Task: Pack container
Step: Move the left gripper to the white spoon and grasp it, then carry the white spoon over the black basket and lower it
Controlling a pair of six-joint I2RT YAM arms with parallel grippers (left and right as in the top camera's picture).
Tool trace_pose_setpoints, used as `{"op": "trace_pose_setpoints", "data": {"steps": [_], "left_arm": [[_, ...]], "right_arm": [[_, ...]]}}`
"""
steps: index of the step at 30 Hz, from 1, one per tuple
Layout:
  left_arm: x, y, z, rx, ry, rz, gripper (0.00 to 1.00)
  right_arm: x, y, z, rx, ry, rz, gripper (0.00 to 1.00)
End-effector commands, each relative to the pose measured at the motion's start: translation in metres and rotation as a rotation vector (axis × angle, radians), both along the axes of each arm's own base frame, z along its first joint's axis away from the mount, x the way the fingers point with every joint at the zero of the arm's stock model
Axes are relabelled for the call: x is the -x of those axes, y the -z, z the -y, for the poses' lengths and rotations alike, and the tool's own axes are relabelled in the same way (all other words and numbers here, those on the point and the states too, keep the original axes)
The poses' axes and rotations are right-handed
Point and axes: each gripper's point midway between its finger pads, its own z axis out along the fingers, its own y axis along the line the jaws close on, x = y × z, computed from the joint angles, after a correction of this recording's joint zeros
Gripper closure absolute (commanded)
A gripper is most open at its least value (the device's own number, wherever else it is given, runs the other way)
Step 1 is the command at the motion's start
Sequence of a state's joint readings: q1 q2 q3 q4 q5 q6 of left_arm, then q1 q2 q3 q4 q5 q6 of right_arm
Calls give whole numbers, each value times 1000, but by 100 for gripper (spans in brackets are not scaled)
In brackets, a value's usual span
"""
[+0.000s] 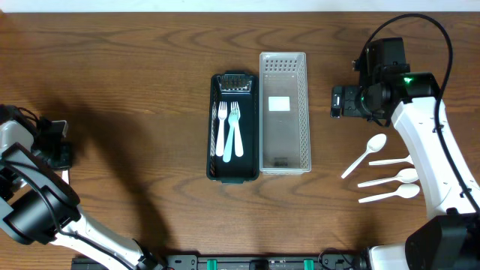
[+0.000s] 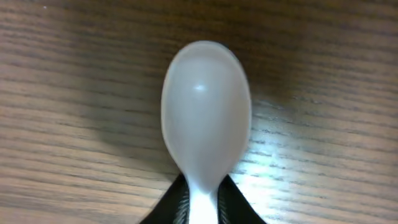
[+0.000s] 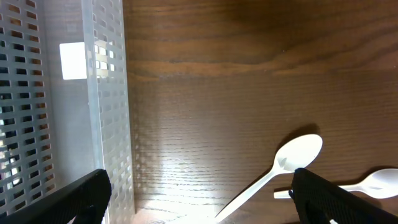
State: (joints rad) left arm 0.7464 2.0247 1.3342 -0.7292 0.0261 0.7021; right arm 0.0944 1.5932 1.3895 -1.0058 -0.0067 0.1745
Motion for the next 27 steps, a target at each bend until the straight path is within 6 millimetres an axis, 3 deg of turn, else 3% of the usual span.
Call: {"op": "trace_pose_setpoints", "data": {"steps": [1, 4, 9, 12, 15, 17, 21, 23, 27], "left_arm": [[9, 18, 1, 28, -10, -45, 89], [9, 18, 1, 28, -13, -44, 94], [1, 10, 1, 10, -87, -19, 94], [-15, -13, 7, -9, -104, 11, 94], [-38, -48, 24, -29, -127, 55, 94], [-54, -76, 43, -41, -133, 94, 94], [-82, -135, 106, -37, -132, 180, 94], [-93, -161, 154, 7, -82, 219, 94], [-100, -195, 245, 71, 16, 263, 94]], "right_arm": [[-2, -5, 2, 1, 17, 14, 5], [-2, -5, 2, 1, 17, 14, 5], [-2, -5, 2, 0, 17, 15, 5], [-2, -5, 2, 0, 17, 15, 4], [-3, -5, 2, 0, 17, 17, 4], [-3, -5, 2, 0, 17, 18, 5], [-5, -6, 2, 0, 18, 27, 8], [-7, -7, 4, -2, 27, 33, 9], [-10, -8, 22, -15, 106, 43, 6]]}}
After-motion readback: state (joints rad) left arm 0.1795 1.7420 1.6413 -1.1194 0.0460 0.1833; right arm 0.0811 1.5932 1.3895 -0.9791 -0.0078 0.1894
